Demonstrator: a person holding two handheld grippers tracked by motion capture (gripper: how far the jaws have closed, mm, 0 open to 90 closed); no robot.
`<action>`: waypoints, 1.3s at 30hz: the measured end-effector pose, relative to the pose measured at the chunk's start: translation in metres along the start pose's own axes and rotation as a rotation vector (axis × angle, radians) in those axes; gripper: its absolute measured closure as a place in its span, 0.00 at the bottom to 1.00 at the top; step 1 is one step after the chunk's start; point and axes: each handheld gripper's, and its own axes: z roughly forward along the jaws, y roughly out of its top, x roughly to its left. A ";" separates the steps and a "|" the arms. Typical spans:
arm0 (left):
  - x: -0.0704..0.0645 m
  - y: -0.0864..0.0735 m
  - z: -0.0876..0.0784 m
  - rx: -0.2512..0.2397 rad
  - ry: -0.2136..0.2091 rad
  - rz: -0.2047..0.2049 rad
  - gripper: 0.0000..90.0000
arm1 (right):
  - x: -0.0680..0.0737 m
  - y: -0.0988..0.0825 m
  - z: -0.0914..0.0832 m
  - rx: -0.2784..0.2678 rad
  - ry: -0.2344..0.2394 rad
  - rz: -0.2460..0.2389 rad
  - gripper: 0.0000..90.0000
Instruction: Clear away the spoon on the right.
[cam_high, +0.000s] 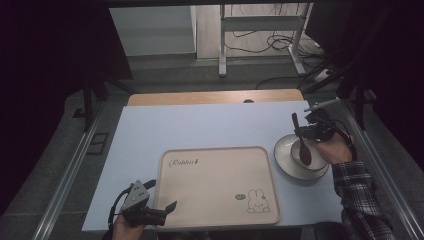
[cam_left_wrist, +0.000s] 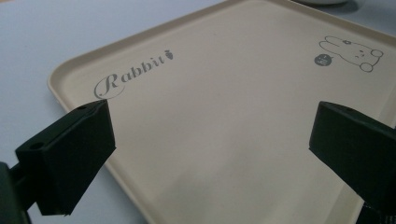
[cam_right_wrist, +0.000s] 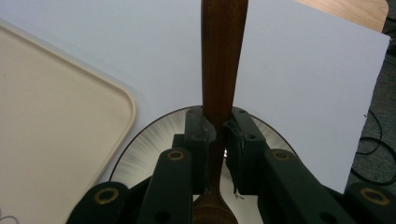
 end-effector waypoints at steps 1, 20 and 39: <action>0.000 0.000 0.000 -0.002 0.000 -0.001 0.00 | 0.000 0.001 -0.001 -0.001 0.002 0.003 0.88; 0.000 0.000 -0.001 -0.012 0.000 -0.003 0.00 | 0.007 0.017 -0.040 0.034 0.035 0.006 0.88; 0.000 0.001 -0.001 -0.017 0.000 -0.003 0.00 | 0.024 0.013 -0.061 0.068 0.118 -0.009 0.88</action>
